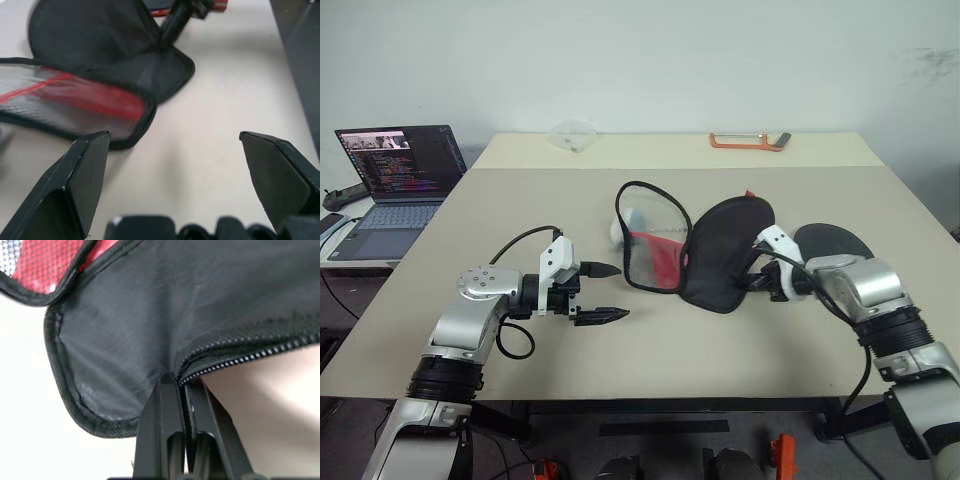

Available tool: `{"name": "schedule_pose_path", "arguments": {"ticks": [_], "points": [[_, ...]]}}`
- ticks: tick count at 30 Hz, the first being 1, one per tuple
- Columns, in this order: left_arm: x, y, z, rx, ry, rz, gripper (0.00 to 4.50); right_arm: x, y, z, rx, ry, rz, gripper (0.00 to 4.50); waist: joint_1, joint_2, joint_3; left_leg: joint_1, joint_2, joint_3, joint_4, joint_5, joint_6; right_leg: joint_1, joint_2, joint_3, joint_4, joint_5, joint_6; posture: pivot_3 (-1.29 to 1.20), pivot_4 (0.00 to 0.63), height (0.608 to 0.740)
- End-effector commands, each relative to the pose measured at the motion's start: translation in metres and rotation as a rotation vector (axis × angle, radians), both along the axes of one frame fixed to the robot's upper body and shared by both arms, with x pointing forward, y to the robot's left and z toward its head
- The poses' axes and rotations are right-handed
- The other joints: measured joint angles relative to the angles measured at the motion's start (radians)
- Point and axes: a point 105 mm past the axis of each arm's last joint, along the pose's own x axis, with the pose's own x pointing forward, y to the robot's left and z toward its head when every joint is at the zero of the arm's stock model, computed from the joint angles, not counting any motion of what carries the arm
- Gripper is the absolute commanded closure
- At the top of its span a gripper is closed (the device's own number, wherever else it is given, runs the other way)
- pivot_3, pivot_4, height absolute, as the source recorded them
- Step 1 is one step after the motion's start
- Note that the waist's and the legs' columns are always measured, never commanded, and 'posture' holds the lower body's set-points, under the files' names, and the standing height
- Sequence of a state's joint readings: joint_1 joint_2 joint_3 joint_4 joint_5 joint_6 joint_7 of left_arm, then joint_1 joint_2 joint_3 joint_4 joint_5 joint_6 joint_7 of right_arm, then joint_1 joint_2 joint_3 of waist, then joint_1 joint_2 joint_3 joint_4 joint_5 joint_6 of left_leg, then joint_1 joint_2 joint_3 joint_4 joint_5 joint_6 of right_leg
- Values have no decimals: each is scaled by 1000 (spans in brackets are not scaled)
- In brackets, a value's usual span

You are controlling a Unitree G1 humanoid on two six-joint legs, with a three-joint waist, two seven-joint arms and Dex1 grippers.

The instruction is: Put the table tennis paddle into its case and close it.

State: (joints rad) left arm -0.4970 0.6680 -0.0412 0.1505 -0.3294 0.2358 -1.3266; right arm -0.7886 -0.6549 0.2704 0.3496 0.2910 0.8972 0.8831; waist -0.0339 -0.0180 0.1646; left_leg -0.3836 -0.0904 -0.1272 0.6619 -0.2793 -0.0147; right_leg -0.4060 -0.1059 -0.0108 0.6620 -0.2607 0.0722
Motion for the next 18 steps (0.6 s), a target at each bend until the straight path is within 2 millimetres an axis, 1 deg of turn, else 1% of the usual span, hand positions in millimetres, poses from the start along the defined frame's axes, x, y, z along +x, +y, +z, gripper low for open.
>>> {"name": "schedule_pose_path", "arguments": {"ticks": [1,6,8,10,13,18], "points": [[-7,-4,20,-28,-60,-42,0,0,-11,6,-73,-14,95,4485,0,0,0,0,0,0,0,0,0,0,0,0,0,0,0,0,150,740],[-6,-5,24,-30,-69,-37,0,2,-31,6,-177,-11,166,4485,1,0,0,0,0,1,0,1,-2,0,0,0,-1,0,0,0,150,740],[-6,-6,24,-25,-68,-37,0,6,-43,6,-257,-22,198,4485,1,0,0,0,0,1,0,1,-2,0,0,0,-1,0,0,0,150,740],[-6,-7,24,-22,-67,-37,0,12,-50,9,-309,-38,211,4485,1,0,0,0,0,1,0,1,-2,0,0,0,-1,0,0,0,150,740],[-6,-7,24,-20,-69,-35,0,23,-51,16,-323,-67,202,4485,1,0,0,0,0,1,0,2,-3,0,0,0,-1,0,0,0,150,740],[-6,-6,24,-15,-70,-28,0,41,-42,28,-301,-135,152,4485,-4,0,0,0,0,1,0,2,-3,0,0,1,-1,0,0,0,150,740]]}}
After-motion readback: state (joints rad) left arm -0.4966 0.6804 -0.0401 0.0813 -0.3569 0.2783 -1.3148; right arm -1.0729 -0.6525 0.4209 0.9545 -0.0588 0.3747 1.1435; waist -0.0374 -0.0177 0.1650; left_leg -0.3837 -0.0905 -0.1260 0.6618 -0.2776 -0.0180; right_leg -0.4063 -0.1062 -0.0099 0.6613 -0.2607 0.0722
